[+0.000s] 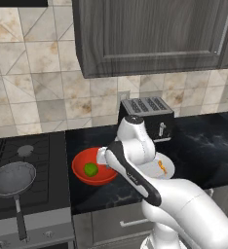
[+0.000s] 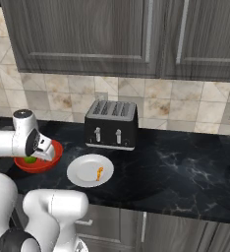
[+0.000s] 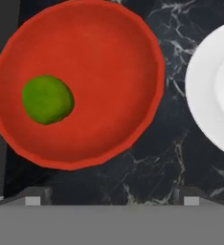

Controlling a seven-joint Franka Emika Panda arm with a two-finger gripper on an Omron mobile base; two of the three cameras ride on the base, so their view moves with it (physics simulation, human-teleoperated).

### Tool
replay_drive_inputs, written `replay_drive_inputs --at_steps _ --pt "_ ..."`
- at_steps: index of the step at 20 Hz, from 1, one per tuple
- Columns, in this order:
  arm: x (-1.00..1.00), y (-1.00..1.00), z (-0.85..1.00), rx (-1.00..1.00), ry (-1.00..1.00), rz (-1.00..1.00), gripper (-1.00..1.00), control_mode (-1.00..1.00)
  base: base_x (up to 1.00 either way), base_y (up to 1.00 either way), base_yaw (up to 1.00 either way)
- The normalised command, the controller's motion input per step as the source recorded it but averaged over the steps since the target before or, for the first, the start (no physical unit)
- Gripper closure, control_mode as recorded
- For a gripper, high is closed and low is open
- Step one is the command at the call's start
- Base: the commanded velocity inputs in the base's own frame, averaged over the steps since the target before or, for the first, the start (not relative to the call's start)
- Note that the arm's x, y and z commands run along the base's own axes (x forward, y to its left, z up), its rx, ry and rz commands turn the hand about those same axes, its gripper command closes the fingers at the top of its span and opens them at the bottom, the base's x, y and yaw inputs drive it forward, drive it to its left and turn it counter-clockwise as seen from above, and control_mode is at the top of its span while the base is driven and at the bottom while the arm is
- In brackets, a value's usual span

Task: Place the shrimp on the plate and place the lime on the same plate.

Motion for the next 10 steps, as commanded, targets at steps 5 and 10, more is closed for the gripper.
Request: replay_drive_inputs --at_steps 5,10 --pt "0.03 0.42 0.1 0.02 0.0 0.0 -1.0 -1.0 0.0 0.0 0.0" --pt "0.17 0.23 0.0 0.02 0.0 0.0 -1.0 -1.0 0.0 0.0 0.0"
